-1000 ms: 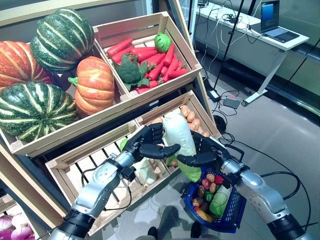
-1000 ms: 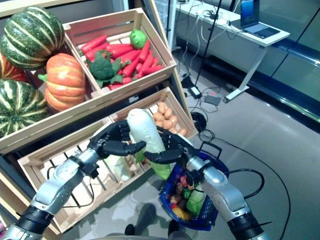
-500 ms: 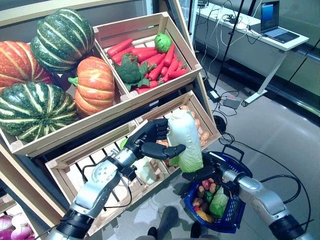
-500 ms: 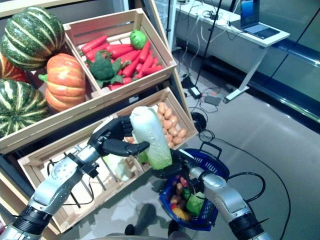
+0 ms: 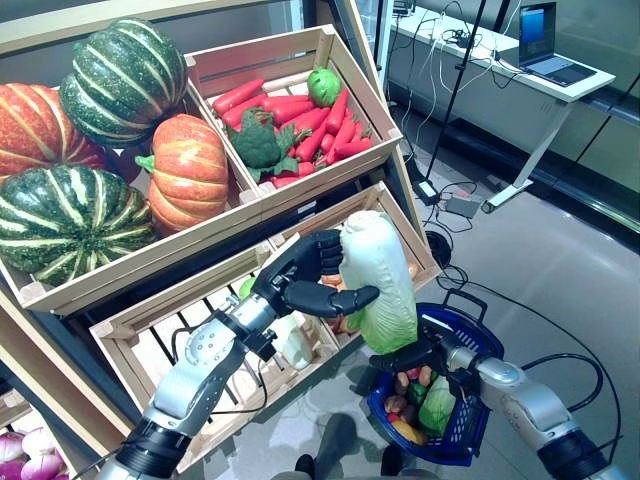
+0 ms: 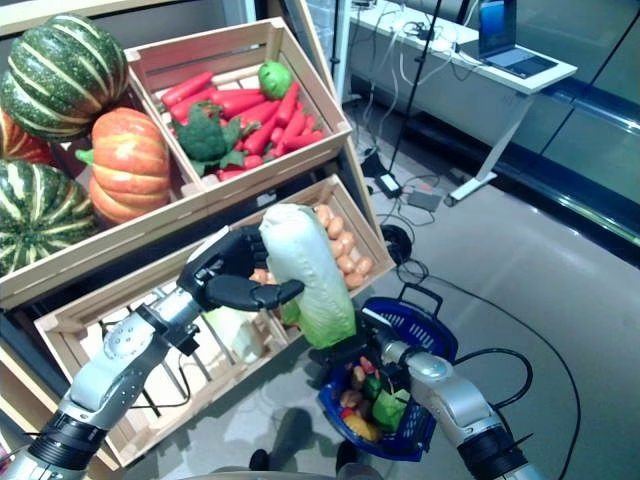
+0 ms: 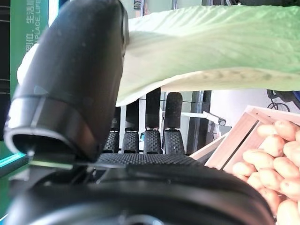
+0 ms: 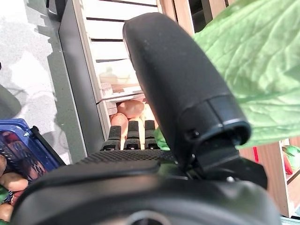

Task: Put vegetables into the basket

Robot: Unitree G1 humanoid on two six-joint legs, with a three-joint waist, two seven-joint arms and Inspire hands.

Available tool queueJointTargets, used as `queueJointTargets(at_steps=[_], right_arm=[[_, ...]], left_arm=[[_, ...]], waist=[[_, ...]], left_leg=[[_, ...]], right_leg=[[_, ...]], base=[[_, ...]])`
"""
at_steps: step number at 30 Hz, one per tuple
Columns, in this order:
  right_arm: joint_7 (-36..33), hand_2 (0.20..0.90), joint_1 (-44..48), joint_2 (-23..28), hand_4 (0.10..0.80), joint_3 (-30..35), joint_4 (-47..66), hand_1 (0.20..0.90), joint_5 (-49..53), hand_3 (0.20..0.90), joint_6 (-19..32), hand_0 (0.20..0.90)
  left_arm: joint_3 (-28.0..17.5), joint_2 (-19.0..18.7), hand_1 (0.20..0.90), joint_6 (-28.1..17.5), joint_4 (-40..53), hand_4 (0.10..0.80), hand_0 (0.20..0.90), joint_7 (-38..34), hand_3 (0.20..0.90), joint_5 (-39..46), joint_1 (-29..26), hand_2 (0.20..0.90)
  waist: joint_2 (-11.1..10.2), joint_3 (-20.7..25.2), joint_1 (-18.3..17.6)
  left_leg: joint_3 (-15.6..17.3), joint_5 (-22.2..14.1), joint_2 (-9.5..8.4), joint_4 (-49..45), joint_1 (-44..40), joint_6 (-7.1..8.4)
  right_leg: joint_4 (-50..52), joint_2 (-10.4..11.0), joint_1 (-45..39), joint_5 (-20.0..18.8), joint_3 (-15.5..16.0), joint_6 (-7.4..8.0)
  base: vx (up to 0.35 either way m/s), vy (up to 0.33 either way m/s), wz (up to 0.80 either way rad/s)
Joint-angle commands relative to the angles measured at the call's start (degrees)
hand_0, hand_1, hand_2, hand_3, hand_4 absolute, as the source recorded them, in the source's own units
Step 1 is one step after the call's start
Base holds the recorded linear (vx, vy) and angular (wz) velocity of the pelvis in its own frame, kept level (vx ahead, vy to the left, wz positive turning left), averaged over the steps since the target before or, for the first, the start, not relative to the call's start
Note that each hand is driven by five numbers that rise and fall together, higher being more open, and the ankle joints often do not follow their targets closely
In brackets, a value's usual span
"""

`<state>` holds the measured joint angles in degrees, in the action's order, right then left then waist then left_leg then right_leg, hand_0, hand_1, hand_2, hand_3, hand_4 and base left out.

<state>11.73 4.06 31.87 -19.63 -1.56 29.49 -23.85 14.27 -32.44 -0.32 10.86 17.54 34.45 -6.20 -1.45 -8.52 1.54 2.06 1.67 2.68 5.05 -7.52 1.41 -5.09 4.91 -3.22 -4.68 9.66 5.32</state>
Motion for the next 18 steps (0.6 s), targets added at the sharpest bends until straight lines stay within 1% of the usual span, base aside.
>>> queueJointTargets(at_steps=[1, 7, 11, 18], right_arm=[[1.7, 0.900, 3.7, 0.1, 0.800, -1.4, 3.0, 0.900, 1.6, 0.900, 6.5, 0.900], [0.8, 0.900, 3.5, 0.1, 0.800, -0.4, 4.1, 0.900, 2.9, 0.900, 9.4, 0.900], [1.0, 0.900, 2.8, 0.3, 0.800, 0.4, 5.7, 0.900, 3.6, 0.900, 10.0, 0.900], [1.3, 0.900, 2.4, 0.2, 0.800, 1.2, 7.5, 0.900, 5.5, 0.900, 12.8, 0.900]], left_arm=[[-1.8, 2.3, 0.300, -6.1, 5.0, 0.400, 0.300, 3.1, 0.300, 6.1, -7.6, 0.300], [-1.4, 1.0, 0.300, -4.7, 3.8, 0.400, 0.300, 4.3, 0.300, 4.5, -7.0, 0.300], [-1.9, 0.1, 0.300, -4.5, 3.6, 0.400, 0.300, 4.5, 0.300, 3.8, -6.1, 0.300], [-2.1, 0.3, 0.300, -3.7, 3.5, 0.400, 0.300, 4.6, 0.300, 3.5, -5.7, 0.300]], waist=[[-1.4, 4.6, 0.4], [-1.1, 4.6, 0.5], [-0.9, 4.5, 0.4], [-0.9, 4.3, 0.5]], left_leg=[[-1.2, -3.2, -0.55, -0.1, 0.7, 1.16], [-1.1, -3.2, -0.42, -0.1, 0.7, 1.16], [-1.1, -3.2, -0.41, -0.1, 0.7, 1.14], [-1.3, -3.2, -0.41, -0.1, 0.7, 1.08]], right_leg=[[0.3, 3.2, -3.5, 2.3, -1.0, 3.48], [0.2, 3.3, -3.6, 2.3, -1.0, 3.57], [0.3, 3.3, -3.5, 2.3, -1.1, 3.63], [0.2, 3.4, -3.5, 2.4, -1.0, 3.65]], base=[[0.000, 0.000, 0.00], [0.000, 0.000, 0.00], [0.000, 0.000, 0.00], [0.000, 0.000, 0.00]])
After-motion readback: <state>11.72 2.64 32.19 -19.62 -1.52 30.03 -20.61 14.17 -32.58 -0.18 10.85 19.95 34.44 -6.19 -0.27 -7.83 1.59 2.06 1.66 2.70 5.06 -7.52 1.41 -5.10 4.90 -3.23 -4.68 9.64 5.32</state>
